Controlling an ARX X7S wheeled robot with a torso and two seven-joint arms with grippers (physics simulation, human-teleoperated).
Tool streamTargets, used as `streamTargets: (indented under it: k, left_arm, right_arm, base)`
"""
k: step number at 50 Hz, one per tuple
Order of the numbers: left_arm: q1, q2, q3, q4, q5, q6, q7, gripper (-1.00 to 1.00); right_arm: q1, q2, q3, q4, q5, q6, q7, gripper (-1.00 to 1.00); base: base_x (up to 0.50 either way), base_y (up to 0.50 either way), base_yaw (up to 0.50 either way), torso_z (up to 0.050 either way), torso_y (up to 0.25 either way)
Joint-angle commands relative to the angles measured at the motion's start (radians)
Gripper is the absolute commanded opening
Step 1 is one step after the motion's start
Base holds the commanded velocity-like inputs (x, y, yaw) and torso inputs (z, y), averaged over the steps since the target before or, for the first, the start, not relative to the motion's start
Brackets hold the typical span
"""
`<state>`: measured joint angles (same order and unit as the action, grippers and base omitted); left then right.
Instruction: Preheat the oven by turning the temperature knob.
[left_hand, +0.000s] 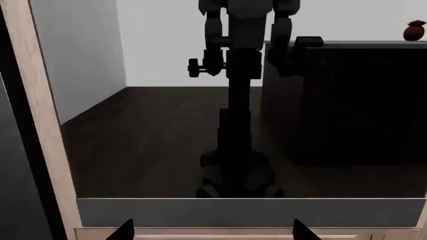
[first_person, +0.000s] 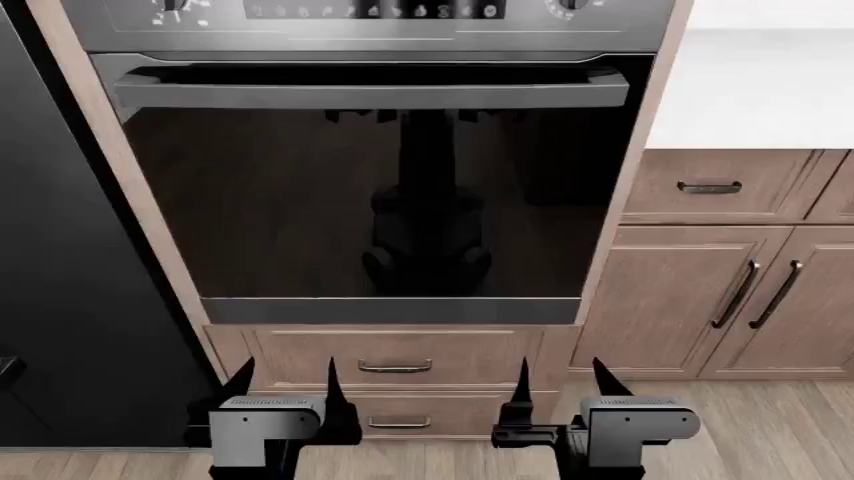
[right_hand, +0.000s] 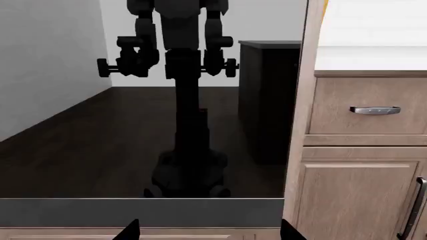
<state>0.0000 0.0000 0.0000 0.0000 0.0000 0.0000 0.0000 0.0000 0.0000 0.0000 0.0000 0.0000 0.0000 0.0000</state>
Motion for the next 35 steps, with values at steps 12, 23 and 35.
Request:
streamTargets:
  k: [12, 23, 35]
  left_arm:
    - [-0.05, -0.047, 0.079, -0.134, -0.012, 0.084, -0.068, 1.0]
    - [-0.085, -0.07, 0.061, 0.136, -0.076, -0.014, -0.097, 1.0]
    - [-0.212, -0.104, 0.015, 0.47, -0.179, -0.186, -0.143, 1.0]
  right_arm:
    - [0.033, 0.047, -0.04, 0.059, -0.016, -0.073, 0.11, 1.0]
    - [0.026, 0.08, -0.017, -0.328, -0.099, 0.032, 0.191, 1.0]
    - [0.109, 0.114, -0.031, -0.747, -0.147, 0.309, 0.151, 1.0]
  base:
    - [0.0, 0.0, 0.0, 0.0, 0.0]
    - [0.0, 0.0, 0.0, 0.0, 0.0]
    - [0.0, 0.0, 0.0, 0.0, 0.0]
